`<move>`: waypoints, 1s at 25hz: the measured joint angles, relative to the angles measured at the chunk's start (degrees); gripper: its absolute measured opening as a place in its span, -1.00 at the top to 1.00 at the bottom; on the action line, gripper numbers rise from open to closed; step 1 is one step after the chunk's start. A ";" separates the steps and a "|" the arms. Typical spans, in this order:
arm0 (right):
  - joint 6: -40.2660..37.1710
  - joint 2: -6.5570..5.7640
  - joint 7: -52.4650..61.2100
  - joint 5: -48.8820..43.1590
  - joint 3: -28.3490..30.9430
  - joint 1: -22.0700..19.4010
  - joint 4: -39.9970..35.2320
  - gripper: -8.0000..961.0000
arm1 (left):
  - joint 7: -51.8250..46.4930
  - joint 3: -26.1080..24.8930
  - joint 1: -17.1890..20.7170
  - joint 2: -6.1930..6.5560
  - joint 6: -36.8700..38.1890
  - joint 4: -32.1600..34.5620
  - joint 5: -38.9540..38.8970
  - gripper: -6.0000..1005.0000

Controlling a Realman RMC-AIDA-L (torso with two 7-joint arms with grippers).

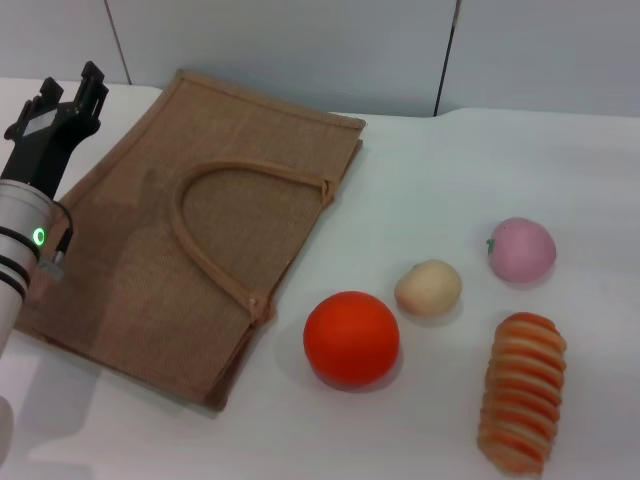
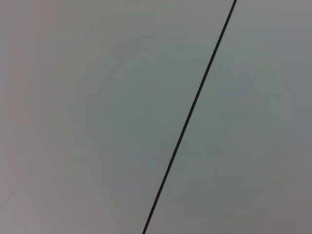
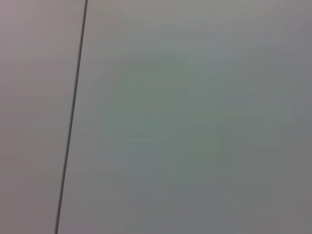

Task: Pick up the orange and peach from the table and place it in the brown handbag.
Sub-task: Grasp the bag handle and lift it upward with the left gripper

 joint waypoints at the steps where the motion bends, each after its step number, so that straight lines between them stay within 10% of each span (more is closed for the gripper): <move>1: 0.02 0.00 0.00 0.00 0.00 0.03 0.00 -0.39 | 0.00 0.00 -0.02 0.01 0.05 0.00 0.01 -0.27; 25: 0.16 -0.01 0.02 0.00 0.00 0.08 0.00 -0.39 | -8.87 0.21 -1.59 0.52 5.97 1.90 5.67 -0.27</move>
